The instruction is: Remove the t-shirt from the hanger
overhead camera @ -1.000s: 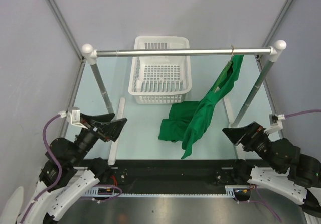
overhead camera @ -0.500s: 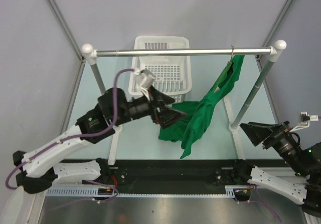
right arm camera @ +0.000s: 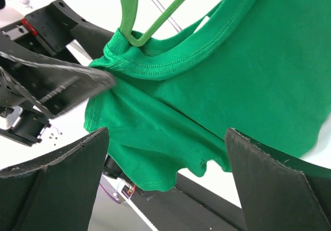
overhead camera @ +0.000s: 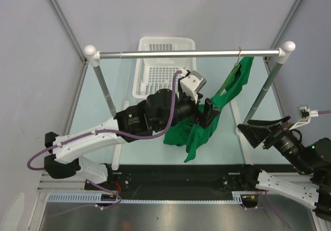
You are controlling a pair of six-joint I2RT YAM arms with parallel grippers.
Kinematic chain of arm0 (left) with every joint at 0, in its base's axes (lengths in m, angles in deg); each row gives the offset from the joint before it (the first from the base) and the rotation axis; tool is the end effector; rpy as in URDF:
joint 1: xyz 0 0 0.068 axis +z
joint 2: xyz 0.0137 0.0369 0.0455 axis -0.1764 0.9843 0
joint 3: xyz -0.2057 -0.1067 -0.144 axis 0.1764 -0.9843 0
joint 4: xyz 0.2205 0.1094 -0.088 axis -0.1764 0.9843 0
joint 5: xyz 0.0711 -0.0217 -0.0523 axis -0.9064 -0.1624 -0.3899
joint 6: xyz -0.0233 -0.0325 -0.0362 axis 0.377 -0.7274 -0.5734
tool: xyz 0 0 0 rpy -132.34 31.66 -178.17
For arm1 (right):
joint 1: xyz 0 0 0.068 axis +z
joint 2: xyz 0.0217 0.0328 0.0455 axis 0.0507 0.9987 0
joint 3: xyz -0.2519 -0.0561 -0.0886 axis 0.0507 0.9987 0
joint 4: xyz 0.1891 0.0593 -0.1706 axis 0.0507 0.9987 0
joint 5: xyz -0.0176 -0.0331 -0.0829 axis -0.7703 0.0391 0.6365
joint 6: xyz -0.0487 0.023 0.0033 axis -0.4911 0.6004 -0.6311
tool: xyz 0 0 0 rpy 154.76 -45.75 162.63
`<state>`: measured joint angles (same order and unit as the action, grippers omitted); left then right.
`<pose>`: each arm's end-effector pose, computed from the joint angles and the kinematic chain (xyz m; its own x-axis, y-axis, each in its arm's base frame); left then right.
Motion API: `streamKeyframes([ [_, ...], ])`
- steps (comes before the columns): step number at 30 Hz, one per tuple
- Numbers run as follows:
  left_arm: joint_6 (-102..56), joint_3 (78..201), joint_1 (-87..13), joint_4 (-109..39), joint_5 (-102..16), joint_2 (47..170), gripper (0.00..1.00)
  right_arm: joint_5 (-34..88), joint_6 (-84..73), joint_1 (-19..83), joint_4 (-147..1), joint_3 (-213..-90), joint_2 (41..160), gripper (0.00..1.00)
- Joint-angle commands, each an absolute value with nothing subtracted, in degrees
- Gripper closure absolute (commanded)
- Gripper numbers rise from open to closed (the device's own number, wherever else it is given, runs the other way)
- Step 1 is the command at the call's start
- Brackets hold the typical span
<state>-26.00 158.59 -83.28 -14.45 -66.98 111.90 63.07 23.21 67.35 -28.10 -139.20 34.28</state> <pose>0.0971 -0.2870 0.4730 -0.2416 -0.0391 -0.9696 0.8104 0.5415 -0.2237 0.0095 -0.0190 0.4103 -0.3239 0.5114 -0.7959 -0.4992 0.6223 0.6030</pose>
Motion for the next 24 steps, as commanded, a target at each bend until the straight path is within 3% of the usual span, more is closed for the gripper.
streamKeyframes([
  [1,-23.72,161.2,-84.86,-13.7,-71.09,112.94,0.14,61.8,21.01,67.59,-31.82,-138.76,36.21,0.0],
  [3,-23.98,161.28,-85.04,-12.92,-71.44,113.82,0.25,61.89,21.01,67.68,-32.44,-138.14,36.83,0.0],
  [7,-24.86,159.71,-85.04,-12.29,-72.85,113.56,0.37,61.8,21.01,67.77,-33.06,-137.79,38.67,0.0],
  [8,-24.69,158.92,-85.04,-13.77,-72.07,112.52,0.45,61.8,21.01,67.68,-33.32,-137.79,38.85,0.01],
  [12,-24.42,157.15,-85.04,-15.55,-71.35,111.28,0.63,61.8,20.93,67.68,-33.67,-137.61,39.82,0.01],
  [14,-24.33,158.38,-85.04,-14.41,-71.97,111.45,0.81,62.06,21.01,67.68,-33.59,-137.79,40.17,0.0],
  [16,-24.16,160.4,-85.04,-13.44,-72.93,112.24,0.88,62.33,21.01,67.68,-33.5,-137.96,40.17,0.0],
  [17,-24.07,161.19,-85.04,-12.22,-73.55,112.5,0.99,62.5,21.1,67.68,-33.41,-137.96,40.17,0.0],
  [24,-23.37,166.03,-85.04,-9.04,-76.72,110.93,1.0,63.2,21.28,67.68,-32.36,-138.76,40.08,0.0],
])
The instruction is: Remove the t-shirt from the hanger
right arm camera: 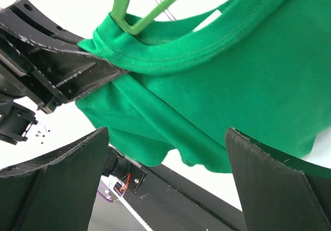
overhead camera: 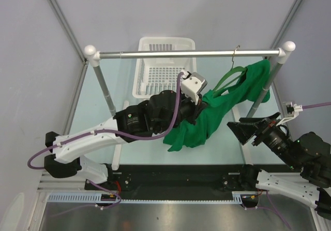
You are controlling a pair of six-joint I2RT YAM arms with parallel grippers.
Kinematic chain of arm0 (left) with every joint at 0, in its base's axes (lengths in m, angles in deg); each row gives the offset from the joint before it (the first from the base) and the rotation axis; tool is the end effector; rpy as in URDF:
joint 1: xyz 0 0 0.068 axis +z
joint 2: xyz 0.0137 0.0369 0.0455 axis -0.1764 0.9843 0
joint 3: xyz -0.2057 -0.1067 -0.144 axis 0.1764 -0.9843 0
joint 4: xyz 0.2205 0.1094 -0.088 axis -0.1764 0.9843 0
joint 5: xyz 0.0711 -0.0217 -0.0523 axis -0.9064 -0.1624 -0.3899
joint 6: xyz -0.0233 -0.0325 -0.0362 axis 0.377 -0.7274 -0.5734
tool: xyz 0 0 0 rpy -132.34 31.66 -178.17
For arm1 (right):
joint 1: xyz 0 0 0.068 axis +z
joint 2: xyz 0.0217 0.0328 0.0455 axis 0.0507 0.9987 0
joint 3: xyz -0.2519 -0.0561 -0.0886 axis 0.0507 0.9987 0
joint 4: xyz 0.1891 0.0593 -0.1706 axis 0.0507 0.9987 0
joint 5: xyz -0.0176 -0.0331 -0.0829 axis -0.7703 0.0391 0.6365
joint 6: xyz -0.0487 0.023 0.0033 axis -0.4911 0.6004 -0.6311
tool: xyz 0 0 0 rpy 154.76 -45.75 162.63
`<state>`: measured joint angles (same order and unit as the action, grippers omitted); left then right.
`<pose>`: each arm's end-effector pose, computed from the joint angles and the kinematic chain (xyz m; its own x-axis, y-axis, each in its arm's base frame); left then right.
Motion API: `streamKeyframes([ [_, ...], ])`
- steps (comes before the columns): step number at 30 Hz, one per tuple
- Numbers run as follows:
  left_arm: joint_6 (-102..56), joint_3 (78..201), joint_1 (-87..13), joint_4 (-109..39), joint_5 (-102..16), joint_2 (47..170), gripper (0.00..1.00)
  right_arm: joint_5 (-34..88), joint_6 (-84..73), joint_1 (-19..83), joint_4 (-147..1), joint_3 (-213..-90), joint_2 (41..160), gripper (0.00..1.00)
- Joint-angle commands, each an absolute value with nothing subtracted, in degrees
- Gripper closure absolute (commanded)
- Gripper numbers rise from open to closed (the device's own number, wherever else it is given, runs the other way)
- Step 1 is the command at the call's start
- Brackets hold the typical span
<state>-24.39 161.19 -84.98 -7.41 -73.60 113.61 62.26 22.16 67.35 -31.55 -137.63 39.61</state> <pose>0.0930 -0.2915 0.4667 -0.2323 0.0623 -0.9706 0.7652 0.6277 -0.1428 0.0237 0.0116 0.4117 -0.3423 0.4508 -0.8244 -0.4994 0.6559 0.5660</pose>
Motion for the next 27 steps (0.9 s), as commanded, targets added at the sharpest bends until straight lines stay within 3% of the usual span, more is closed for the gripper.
streamKeyframes([
  [1,-23.19,166.03,-85.04,-9.04,-76.8,110.4,1.0,63.29,21.36,67.68,-32.27,-138.76,40.08,0.0],
  [13,-20.99,161.65,-85.04,-10.62,-75.4,98.72,1.0,62.86,21.89,67.77,-33.06,-137.61,40.96,0.0],
  [19,-20.91,151.72,-85.04,-13.17,-67.41,88.28,1.0,62.15,21.45,67.77,-33.59,-137.35,42.37,0.0],
  [27,-21.78,134.05,-85.04,-13.44,-65.55,76.57,1.0,61.01,20.58,67.77,-34.9,-136.29,44.56,0.0],
])
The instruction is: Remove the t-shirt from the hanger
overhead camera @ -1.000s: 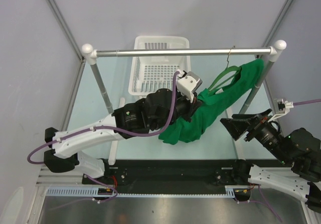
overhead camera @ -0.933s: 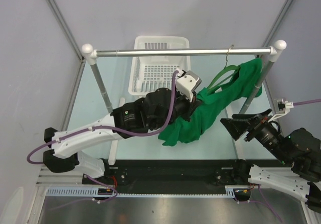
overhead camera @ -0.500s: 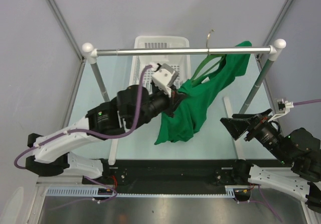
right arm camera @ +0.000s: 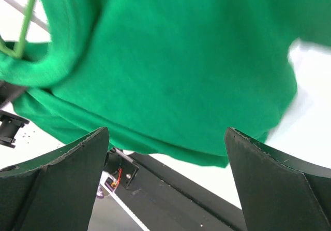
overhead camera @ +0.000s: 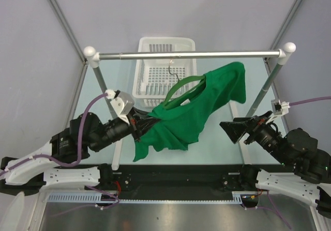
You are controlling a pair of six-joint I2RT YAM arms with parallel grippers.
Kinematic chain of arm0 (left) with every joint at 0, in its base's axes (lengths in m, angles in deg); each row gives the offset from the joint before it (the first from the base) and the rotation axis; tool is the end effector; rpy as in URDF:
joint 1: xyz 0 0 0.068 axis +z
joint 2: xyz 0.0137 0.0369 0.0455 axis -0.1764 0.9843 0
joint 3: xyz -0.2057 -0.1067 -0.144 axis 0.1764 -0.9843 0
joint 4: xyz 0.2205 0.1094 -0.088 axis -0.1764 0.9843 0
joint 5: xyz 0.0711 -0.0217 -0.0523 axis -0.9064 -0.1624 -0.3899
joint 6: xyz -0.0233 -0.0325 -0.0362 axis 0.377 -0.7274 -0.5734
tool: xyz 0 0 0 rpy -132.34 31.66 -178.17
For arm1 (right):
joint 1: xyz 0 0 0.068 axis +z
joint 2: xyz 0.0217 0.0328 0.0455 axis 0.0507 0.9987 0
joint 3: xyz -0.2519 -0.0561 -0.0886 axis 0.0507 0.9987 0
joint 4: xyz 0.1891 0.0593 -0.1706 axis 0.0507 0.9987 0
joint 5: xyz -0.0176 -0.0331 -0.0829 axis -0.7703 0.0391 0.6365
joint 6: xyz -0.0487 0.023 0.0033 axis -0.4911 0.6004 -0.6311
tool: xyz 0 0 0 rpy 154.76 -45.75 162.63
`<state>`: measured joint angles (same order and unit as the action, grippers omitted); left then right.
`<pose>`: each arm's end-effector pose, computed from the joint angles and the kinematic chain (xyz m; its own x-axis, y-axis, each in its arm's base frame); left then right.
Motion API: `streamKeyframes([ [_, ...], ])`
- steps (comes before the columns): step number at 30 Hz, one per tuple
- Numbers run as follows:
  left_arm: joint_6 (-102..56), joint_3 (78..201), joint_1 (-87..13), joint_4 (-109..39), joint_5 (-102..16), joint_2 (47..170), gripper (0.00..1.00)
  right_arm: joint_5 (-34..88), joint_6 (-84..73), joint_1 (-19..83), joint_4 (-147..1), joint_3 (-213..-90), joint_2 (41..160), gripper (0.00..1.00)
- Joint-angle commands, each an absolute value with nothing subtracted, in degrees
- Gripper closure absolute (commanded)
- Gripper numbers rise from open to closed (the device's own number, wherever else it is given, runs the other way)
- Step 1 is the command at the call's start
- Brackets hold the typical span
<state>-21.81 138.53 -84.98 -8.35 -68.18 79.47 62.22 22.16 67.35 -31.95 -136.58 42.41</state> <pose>0.0474 -0.1354 0.4629 -0.1515 -0.1012 -0.9833 0.8357 0.5181 -0.1821 0.0315 0.0280 0.4073 -0.3643 0.4054 -0.8384 -0.4855 0.6857 0.5424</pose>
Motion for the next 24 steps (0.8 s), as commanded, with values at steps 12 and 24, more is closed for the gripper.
streamKeyframes([
  [12,-28.63,132.36,-85.04,-3.16,-72.14,80.5,1.0,58.81,10.04,67.68,-40.44,-143.14,60.11,0.07],
  [24,-31.54,133.25,-85.04,0.54,-70.13,82.36,1.0,60.39,0.27,67.68,-47.99,-150.98,72.51,0.29],
])
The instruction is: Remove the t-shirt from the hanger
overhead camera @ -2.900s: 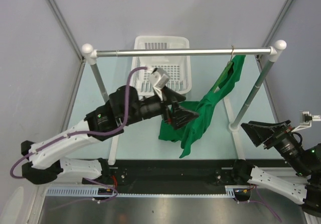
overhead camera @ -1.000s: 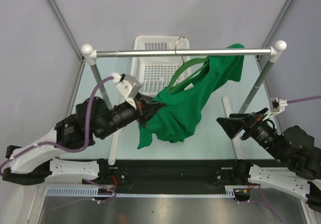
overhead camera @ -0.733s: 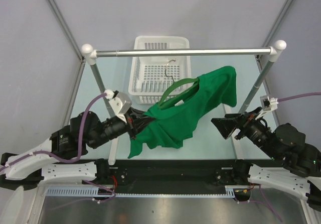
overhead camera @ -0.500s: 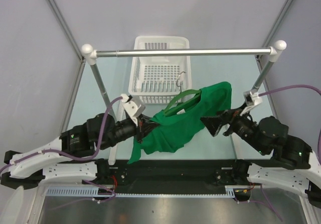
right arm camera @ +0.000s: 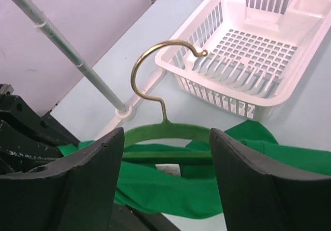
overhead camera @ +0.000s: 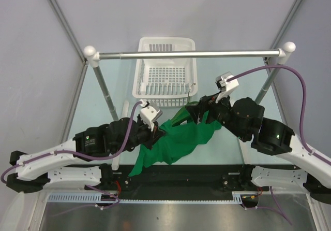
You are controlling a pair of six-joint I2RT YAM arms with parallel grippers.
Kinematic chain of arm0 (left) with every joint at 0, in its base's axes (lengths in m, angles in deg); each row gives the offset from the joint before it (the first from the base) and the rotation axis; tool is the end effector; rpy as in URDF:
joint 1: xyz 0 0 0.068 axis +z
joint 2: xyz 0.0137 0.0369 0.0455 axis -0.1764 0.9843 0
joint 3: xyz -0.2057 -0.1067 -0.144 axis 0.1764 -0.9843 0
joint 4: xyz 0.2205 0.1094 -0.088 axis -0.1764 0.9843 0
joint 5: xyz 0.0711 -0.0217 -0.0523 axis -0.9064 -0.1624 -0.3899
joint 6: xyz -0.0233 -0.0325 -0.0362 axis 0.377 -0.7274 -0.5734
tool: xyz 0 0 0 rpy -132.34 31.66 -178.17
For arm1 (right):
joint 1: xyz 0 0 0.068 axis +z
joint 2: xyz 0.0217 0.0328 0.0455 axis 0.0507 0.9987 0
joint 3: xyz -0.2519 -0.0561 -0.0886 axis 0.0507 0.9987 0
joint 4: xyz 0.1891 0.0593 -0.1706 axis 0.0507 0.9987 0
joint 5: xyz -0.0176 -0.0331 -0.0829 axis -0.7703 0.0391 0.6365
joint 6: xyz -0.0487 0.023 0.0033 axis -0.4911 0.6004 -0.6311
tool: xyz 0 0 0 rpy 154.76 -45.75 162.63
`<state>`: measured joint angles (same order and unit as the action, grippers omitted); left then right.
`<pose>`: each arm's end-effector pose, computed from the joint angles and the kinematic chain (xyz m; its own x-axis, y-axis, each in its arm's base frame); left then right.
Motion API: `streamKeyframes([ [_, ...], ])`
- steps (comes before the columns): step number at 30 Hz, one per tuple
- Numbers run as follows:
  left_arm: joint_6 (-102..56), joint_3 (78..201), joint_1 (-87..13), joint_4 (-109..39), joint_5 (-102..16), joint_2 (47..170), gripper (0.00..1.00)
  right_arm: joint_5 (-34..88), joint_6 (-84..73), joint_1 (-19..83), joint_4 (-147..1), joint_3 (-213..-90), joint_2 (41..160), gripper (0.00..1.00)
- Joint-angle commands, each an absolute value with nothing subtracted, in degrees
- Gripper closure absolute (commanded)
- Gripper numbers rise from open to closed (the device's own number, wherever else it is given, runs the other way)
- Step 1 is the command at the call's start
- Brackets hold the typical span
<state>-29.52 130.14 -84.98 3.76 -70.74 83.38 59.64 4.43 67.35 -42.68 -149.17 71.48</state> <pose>0.0574 -0.1665 0.3848 -0.3600 0.2068 -0.9098 0.7581 0.6333 -0.1560 0.0861 0.1455 0.4495 -0.2510 0.0819 -0.9645 -0.5965 0.7716 0.2208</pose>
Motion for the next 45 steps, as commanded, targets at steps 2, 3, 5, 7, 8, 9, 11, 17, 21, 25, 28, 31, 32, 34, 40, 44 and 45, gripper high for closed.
streamKeyframes([
  [2,-31.8,132.81,-85.04,-0.16,-68.81,81.84,0.99,60.48,-0.17,67.68,-50.19,-150.01,72.51,0.34],
  [3,-31.8,132.72,-85.04,-0.6,-68.37,81.66,1.0,60.48,-0.26,67.68,-51.07,-148.61,72.6,0.34],
  [5,-31.89,132.63,-85.04,-1.04,-67.49,81.57,1.0,60.57,-0.78,67.68,-53.62,-147.46,72.6,0.39],
  [7,-31.98,132.55,-85.04,-1.4,-67.14,81.48,0.99,60.83,-1.57,67.68,-55.46,-146.32,72.78,0.44],
  [8,-31.98,132.54,-85.04,-1.57,-67.05,81.48,1.0,61.09,-1.57,67.68,-56.08,-146.05,72.95,0.46],
  [9,-31.89,132.63,-85.04,-1.75,-66.96,81.57,1.0,61.18,-1.57,67.59,-56.52,-145.44,73.04,0.48],
  [11,-31.98,132.72,-85.04,-1.92,-66.96,81.57,1.0,61.1,-1.58,67.68,-57.49,-144.65,73.13,0.54],
  [17,-31.98,132.81,-85.04,-3.5,-66.52,81.48,1.0,62.24,-1.22,67.68,-62.93,-139.38,72.43,0.8],
  [21,-32.68,132.28,-85.04,-2.46,-67.66,80.52,0.7,64.25,-1.57,67.59,-65.05,-138.32,72.6,1.0],
  [25,-34.44,129.65,-85.04,-0.08,-69.94,77.27,0.37,67.5,-1.75,67.51,-66.89,-137.79,71.2,1.0],
  [28,-36.72,124.92,-85.04,1.85,-70.3,72.97,0.22,68.3,-1.75,66.72,-67.25,-137.44,69.8,1.0],
  [31,-39.18,120.7,-85.13,2.65,-69.07,68.57,0.18,69.18,-1.31,66.36,-66.63,-137.53,68.92,1.0],
  [32,-40.06,119.64,-85.04,2.56,-67.85,67.43,0.17,69.18,-1.22,66.28,-66.72,-137.44,68.65,1.0],
  [34,-41.03,117.0,-85.04,2.56,-67.31,65.23,0.17,69.45,-0.96,66.19,-67.07,-137.09,67.69,1.0],
  [40,-43.23,115.4,-85.04,5.63,-68.28,63.99,0.33,70.15,-0.61,65.84,-67.86,-136.65,65.31,1.0],
  [44,-43.41,117.16,-85.04,9.49,-71.26,63.55,0.75,71.81,-0.87,65.31,-67.16,-136.56,65.04,1.0],
  [45,-43.41,117.6,-85.04,10.11,-71.96,63.38,0.82,71.99,-0.87,65.22,-66.81,-136.56,64.96,1.0],
])
